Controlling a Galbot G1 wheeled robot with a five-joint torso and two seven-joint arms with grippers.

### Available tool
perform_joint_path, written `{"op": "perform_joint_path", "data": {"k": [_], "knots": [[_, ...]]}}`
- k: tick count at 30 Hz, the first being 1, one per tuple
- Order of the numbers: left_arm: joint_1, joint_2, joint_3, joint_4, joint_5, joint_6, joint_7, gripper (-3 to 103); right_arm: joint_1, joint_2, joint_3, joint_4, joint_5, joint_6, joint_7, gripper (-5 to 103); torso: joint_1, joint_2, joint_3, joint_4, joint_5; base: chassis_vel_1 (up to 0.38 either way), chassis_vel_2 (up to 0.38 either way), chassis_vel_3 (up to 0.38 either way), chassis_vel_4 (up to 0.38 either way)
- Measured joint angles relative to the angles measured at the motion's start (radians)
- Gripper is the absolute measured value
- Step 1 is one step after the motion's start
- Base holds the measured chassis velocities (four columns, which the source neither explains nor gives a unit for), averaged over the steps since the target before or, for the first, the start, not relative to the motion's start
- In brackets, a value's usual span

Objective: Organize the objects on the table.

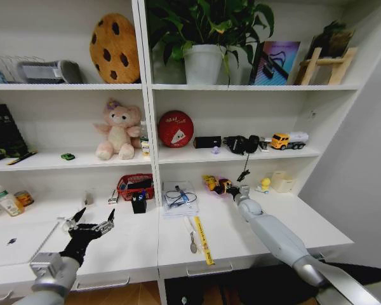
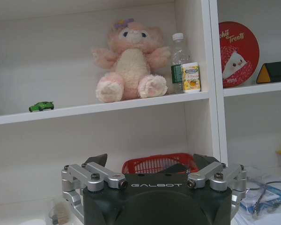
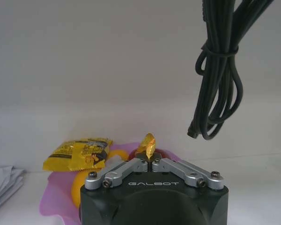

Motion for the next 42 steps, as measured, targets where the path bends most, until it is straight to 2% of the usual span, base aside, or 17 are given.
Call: {"op": "perform_joint_path", "data": {"k": [3, 7, 9, 10, 15, 17, 19, 20, 22, 24, 26, 27, 29, 30, 32, 36, 42], "knots": [[0.0, 0.0, 0.0, 0.0, 0.0, 0.0, 0.0, 100, 0.014, 0.027, -0.007, -0.033, -0.011, 0.049, -0.007, 0, 0.0, 0.0, 0.0, 0.0001, 0.0001, 0.0, 0.0, 0.0, 0.0], [0.0, 0.0, 0.0, 0.0, 0.0, 0.0, 0.0, 100, 0.016, 0.034, -0.008, -0.041, -0.017, 0.061, -0.008, 2, 0.0, 0.0, 0.0, 0.0003, 0.0001, 0.0, 0.0, 0.0, 0.0], [0.0, 0.0, 0.0, 0.0, 0.0, 0.0, 0.0, 100, 0.018, 0.05, -0.01, -0.058, -0.03, 0.081, -0.011, 18, 0.0, 0.0, 0.0, 0.0004, 0.0002, 0.0, 0.0, 0.0, 0.0], [0.0, 0.0, 0.0, 0.0, 0.0, 0.0, 0.0, 100, 0.018, 0.05, -0.01, -0.058, -0.03, 0.081, -0.011, 18, 0.0, 0.0, 0.0, 0.0004, 0.0002, 0.0, 0.0, 0.0, 0.0], [0.0, 0.0, 0.0, 0.0, 0.0, 0.0, 0.0, 100, -0.018, 0.02, 0.014, 0.0, -0.04, 0.049, 0.001, 41, 0.0, 0.0, 0.0, 0.0002, 0.0002, 0.0, 0.0, 0.0, 0.0], [0.0, 0.0, 0.0, 0.0, 0.0, 0.0, 0.0, 100, -0.036, 0.002, 0.025, 0.034, -0.059, 0.042, 0.011, 41, 0.0, 0.0, 0.0, 0.0002, 0.0002, 0.0, 0.0, 0.0, 0.0], [0.0, 0.0, 0.0, 0.0, 0.0, 0.0, 0.0, 100, -0.101, -0.049, 0.055, 0.124, -0.221, 0.057, 0.055, 57, 0.0, 0.0, 0.0, 0.0001, 0.0002, 0.0, 0.0, 0.0, 0.0], [0.0, 0.0, 0.0, 0.0, 0.0, 0.0, 0.0, 100, -0.101, -0.049, 0.055, 0.124, -0.221, 0.057, 0.055, 57, 0.0, 0.0, 0.0, 0.0001, 0.0002, 0.0, 0.0, 0.0, 0.0], [0.0, 0.0, 0.0, 0.0, 0.0, 0.0, 0.0, 100, -0.181, -0.091, 0.102, 0.206, -0.399, 0.115, 0.068, 68, 0.0, 0.0, 0.0, -0.0002, 0.0002, 0.0, 0.0, 0.0, 0.0], [0.0, 0.0, 0.0, 0.0, 0.0, 0.0, 0.0, 100, -0.228, -0.111, 0.122, 0.263, -0.418, 0.121, 0.075, 68, 0.0, 0.0, 0.0, 0.0, -0.0001, 0.0, 0.0, 0.0, 0.0], [0.0, 0.0, 0.0, 0.0, 0.0, 0.0, 0.0, 100, -0.33, -0.146, 0.161, 0.364, -0.405, 0.106, 0.082, 79, 0.0, 0.0, 0.0, 0.0004, 0.0003, 0.0, 0.0, 0.0, 0.0], [0.0, 0.0, 0.0, 0.0, 0.0, 0.0, 0.0, 100, -0.33, -0.146, 0.161, 0.364, -0.405, 0.106, 0.082, 79, 0.0, 0.0, 0.0, 0.0004, 0.0003, 0.0, 0.0, 0.0, 0.0], [0.0, 0.0, 0.0, 0.0, 0.0, 0.0, 0.0, 100, -0.534, -0.21, 0.264, 0.566, -0.361, 0.071, 0.076, 89, 0.0, 0.0, 0.0, -0.0005, 0.0003, 0.0, 0.0, 0.0, 0.0], [0.0, 0.0, 0.0, 0.0, 0.0, 0.0, 0.0, 100, -0.534, -0.21, 0.264, 0.566, -0.361, 0.071, 0.076, 89, 0.0, 0.0, 0.0, -0.0005, 0.0003, 0.0, 0.0, 0.0, 0.0], [0.0, 0.0, 0.0, 0.0, 0.0, 0.0, 0.0, 100, -0.666, -0.248, 0.328, 0.713, -0.317, 0.047, 0.096, 98, 0.0, 0.0, 0.0, 0.0002, -0.0002, 0.0, 0.0, 0.0, 0.0], [0.0, 0.0, 0.0, 0.0, 0.0, 0.0, 0.0, 100, -0.817, -0.27, 0.405, 0.887, -0.241, -0.001, 0.152, 100, 0.0, 0.0, 0.0, 0.0004, 0.0002, 0.0, 0.0, 0.0, 0.0], [0.0, 0.0, 0.0, 0.0, 0.0, 0.0, 0.0, 100, -1.0, -0.251, 0.537, 1.137, -0.126, -0.062, 0.212, 100, 0.0, 0.0, 0.0, 0.0004, 0.0, 0.0, 0.0, 0.0, 0.0]]}}
